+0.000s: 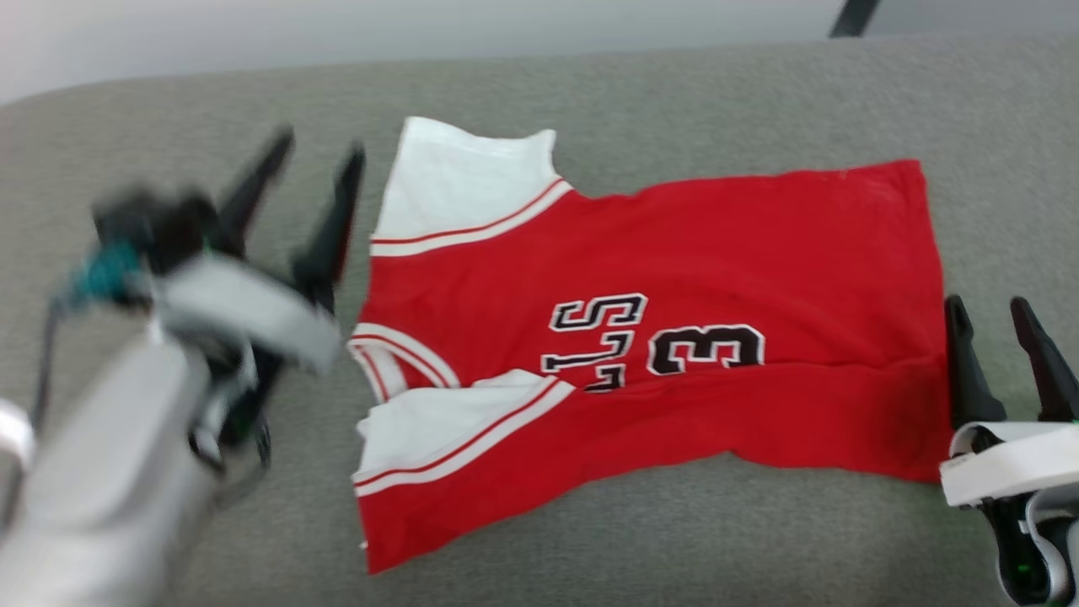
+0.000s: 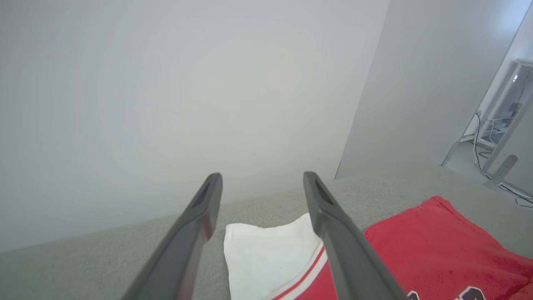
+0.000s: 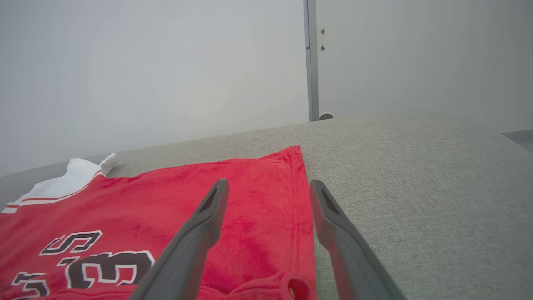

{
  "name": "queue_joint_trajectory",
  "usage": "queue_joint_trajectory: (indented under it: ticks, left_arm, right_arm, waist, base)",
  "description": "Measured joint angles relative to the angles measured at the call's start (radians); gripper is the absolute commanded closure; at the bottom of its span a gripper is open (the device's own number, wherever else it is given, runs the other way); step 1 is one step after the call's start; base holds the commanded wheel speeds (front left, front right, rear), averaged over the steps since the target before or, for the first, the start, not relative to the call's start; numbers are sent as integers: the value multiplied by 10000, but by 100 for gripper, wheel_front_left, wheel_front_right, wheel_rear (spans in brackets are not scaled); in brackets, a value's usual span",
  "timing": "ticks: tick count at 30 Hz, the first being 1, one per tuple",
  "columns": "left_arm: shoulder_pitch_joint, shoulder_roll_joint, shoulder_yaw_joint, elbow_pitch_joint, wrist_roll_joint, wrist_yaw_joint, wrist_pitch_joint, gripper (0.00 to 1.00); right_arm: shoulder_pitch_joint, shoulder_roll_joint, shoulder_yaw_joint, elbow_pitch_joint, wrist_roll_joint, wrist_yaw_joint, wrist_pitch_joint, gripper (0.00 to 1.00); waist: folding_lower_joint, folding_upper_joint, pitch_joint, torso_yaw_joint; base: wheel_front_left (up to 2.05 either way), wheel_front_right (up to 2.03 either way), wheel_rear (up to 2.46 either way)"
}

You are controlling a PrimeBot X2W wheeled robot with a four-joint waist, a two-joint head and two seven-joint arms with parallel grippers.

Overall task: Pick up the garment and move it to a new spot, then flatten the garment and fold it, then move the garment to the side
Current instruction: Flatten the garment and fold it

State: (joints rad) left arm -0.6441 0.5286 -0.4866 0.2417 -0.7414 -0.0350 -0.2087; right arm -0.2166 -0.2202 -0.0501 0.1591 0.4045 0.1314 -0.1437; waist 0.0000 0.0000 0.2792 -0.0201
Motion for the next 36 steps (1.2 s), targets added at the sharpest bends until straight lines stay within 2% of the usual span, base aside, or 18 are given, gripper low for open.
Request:
queue_joint_trajectory:
  ticks: [3, 7, 13, 17, 19, 23, 27, 35, 36]
  left_arm:
    - [-1482, 67, -102, 880, 58, -364, 681, 0]
    - [-3065, 31, -46, 2351, -537, -721, 1682, 0]
    - [-4730, 424, -585, 4579, -573, -895, 3122, 0]
    - [-5416, 541, -1246, 5835, -759, -930, 5041, 0]
    - [-5545, 673, -1732, 6044, -963, -930, 6261, 0]
    - [-6082, 1066, -2209, 6366, -1287, -953, 7701, 0]
    - [-6283, 1409, -2648, 6667, -1237, -955, 8389, 0]
    - [-6316, 1620, -2683, 6564, -2512, -930, 9495, 0]
    - [-6317, 1659, -2673, 6512, -2631, -928, 9542, 20]
  right_arm:
    - [-223, 44, 207, 73, -2, 0, -169, 0]
    - [-511, 198, 472, 153, 59, 0, -403, 0]
    - [-575, 341, 1005, 148, 545, 0, -458, 0]
    - [-578, 313, 1269, -44, 681, 0, -497, 0]
    - [-578, 316, 1350, -155, 698, 0, -500, 0]
    - [-573, 359, 1561, -328, 828, 0, -441, 0]
    - [-559, 351, 1626, -464, 976, 0, -391, 0]
    - [-453, 238, 1498, -694, 1151, 0, -288, 0]
    - [-463, 228, 1507, -757, 1151, 0, -259, 0]
  waist:
    - [0, 0, 175, -284]
    - [0, 0, 445, -761]
    - [0, 0, 762, -1616]
    - [0, 0, 938, -2162]
    - [0, 0, 1037, -2404]
    - [0, 0, 1306, -2771]
    - [-1, 0, 1648, -2996]
    - [0, 0, 2115, -3278]
    - [0, 0, 2146, -3280]
  base:
    - [0, 0, 0]
    - [0, 0, 0]
    - [0, 0, 0]
    - [0, 0, 0]
    - [0, 0, 0]
    - [0, 0, 0]
    - [0, 0, 0]
    - [0, 0, 0]
    - [0, 0, 0]
